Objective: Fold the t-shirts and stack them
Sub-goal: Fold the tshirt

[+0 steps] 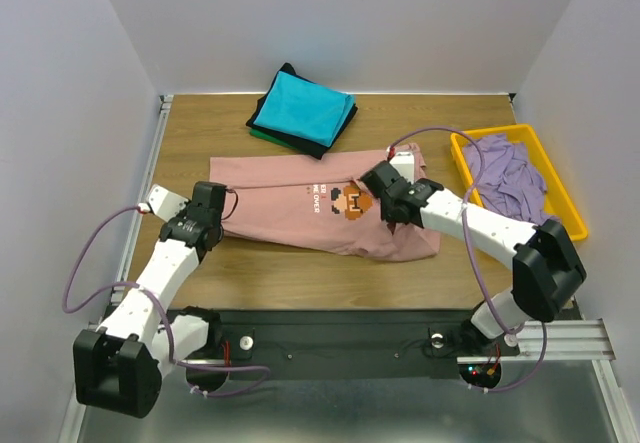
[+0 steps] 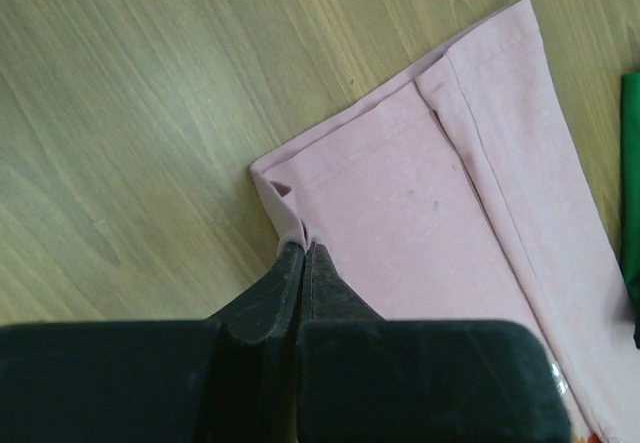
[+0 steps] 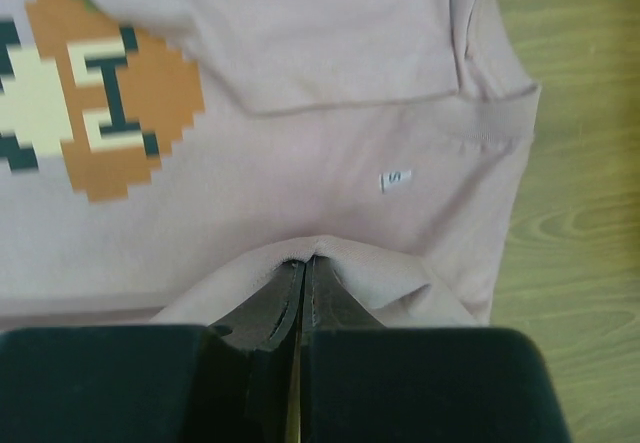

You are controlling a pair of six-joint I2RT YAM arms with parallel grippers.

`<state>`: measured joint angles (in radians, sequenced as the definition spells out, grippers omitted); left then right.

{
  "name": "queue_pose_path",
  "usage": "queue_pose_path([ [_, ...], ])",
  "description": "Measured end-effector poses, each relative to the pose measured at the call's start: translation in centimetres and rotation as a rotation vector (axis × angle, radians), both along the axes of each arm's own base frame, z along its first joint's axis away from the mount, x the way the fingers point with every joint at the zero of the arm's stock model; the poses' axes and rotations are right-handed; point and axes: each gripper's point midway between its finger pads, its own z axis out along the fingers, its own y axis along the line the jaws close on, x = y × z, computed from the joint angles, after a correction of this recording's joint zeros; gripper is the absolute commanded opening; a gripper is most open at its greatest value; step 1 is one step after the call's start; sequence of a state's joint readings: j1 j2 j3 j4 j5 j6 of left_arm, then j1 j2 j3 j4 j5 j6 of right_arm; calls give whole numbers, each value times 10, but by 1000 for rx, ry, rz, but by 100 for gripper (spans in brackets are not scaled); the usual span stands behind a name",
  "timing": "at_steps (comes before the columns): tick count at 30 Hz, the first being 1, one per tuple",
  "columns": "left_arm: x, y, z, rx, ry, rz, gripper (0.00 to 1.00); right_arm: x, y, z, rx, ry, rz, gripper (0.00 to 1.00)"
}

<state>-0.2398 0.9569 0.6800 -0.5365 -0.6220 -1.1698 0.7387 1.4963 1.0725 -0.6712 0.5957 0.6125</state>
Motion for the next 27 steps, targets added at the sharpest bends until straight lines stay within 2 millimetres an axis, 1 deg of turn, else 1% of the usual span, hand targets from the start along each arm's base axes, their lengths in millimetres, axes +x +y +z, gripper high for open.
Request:
queue_pose_path([
  [6,17,6,-16,9,58,-3,0,42,-6,8,-13,-23,-41,0],
  [8,22,7,-20,8,74,-6,0,53,-8,10,-21,-28,-46,0],
  [12,34,8,-24,-2,88,-14,0,77,-13,16,-33,-39,-47,0],
  [15,48,11,-24,-5,94,-14,0,93,-13,19,-37,-38,-35,0],
  [18,59,13,-25,-8,102,-14,0,111,-10,16,-40,-30,-19,0],
  [20,67,16,-30,-11,118,-10,0,125,-8,5,-49,-12,-10,1],
  [22,71,18,-35,-12,135,-7,9,136,-8,-3,-58,3,-6,1],
  [23,73,20,-41,-15,151,-6,20,144,-7,-10,-64,14,-4,9],
  [24,74,22,-45,-17,166,-6,57,149,-6,-14,-67,16,-3,17],
  [25,75,24,-48,-14,182,-8,77,157,-5,-19,-72,22,2,28],
  [26,78,26,-51,-16,194,-3,92,162,-2,-23,-72,25,9,52],
  [27,81,28,-54,-16,206,2,98,167,0,-25,-71,24,16,58],
])
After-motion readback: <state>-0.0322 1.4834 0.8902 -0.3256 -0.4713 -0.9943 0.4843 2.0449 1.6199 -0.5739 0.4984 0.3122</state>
